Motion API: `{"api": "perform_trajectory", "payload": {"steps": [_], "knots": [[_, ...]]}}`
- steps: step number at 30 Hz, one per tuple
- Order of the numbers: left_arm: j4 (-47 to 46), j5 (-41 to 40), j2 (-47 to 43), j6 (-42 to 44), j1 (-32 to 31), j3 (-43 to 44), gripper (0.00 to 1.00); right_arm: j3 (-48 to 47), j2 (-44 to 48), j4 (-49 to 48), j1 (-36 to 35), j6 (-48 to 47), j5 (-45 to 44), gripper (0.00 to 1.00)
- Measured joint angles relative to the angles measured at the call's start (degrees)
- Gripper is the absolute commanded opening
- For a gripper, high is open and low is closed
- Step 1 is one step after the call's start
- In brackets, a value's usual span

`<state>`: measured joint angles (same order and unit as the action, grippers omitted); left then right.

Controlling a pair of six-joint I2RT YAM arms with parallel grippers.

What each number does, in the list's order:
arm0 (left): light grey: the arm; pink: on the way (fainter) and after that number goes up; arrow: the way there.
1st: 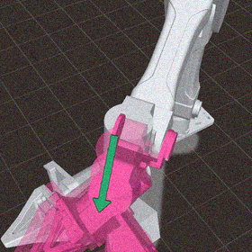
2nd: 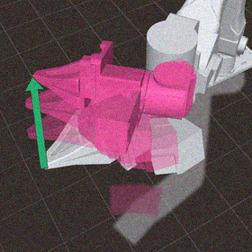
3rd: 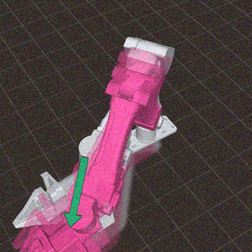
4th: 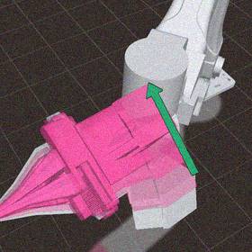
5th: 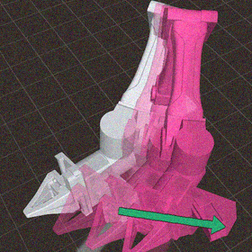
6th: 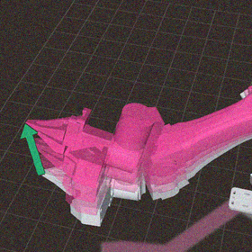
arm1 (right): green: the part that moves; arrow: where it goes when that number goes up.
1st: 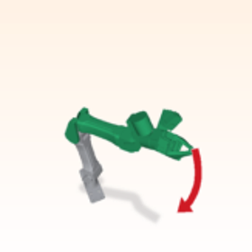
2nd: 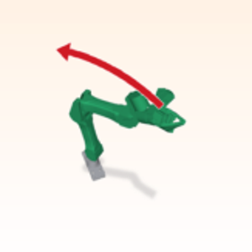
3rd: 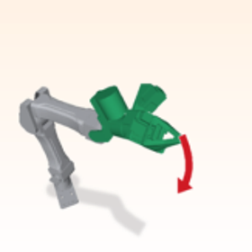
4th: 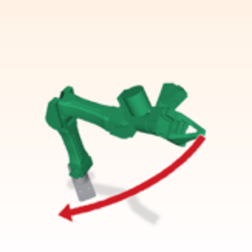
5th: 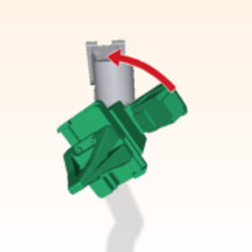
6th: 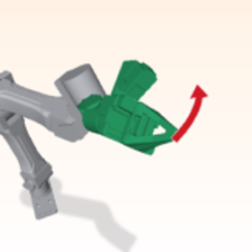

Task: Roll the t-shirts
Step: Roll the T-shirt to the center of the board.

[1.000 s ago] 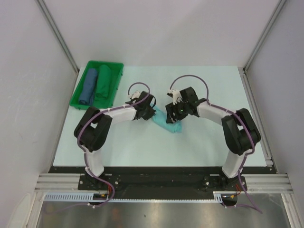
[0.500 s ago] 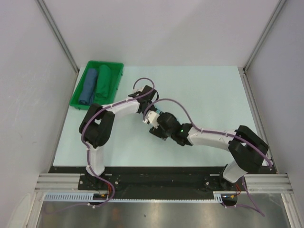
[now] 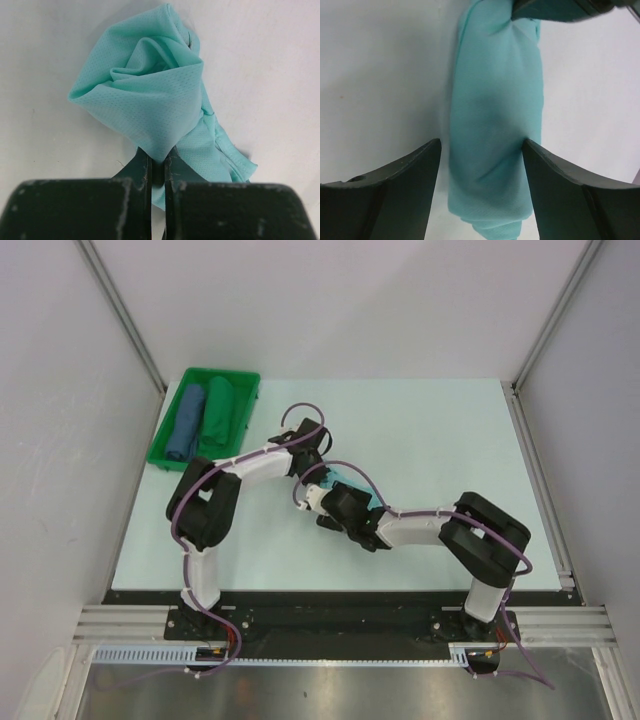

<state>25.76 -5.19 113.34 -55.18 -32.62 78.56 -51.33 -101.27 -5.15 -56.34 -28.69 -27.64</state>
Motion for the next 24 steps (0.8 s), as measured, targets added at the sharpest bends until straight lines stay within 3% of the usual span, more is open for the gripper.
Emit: {"api": "perform_trajectory", "payload": {"steps": [4, 8, 10, 11, 14, 17, 24], "knots": [[-0.11, 1.01, 0.07, 0.37, 0.42, 0.00, 0.00, -0.02, -0.09, -0.66, 3.52, -0.31, 1.86, 0.71], [0.04, 1.73, 0.37, 0.74, 0.70, 0.35, 0.00, -0.85, 0.26, 0.70, 7.58, 0.15, 8.04, 0.56], [0.04, 2.03, 0.37, 0.83, 0.83, 0.37, 0.05, -1.95, 0.35, 3.28, 9.77, 1.07, 13.99, 0.50], [0.02, 2.23, 0.37, 0.85, 0.90, 0.37, 0.09, -2.60, 0.37, 4.66, 10.97, 1.53, 16.90, 0.47], [-0.48, 2.91, 0.35, 1.40, 1.16, 0.15, 0.46, -4.61, 0.37, 8.79, 14.75, 2.75, 26.18, 0.38], [-2.01, 3.50, -0.42, 1.92, 1.62, -1.42, 0.66, -7.15, 0.22, 12.81, 18.18, 4.22, 33.24, 0.34], [-5.40, 4.37, -5.88, 2.67, 3.15, -7.54, 0.71, -11.61, -2.29, 18.60, 21.59, 7.28, 40.83, 0.31]]}}
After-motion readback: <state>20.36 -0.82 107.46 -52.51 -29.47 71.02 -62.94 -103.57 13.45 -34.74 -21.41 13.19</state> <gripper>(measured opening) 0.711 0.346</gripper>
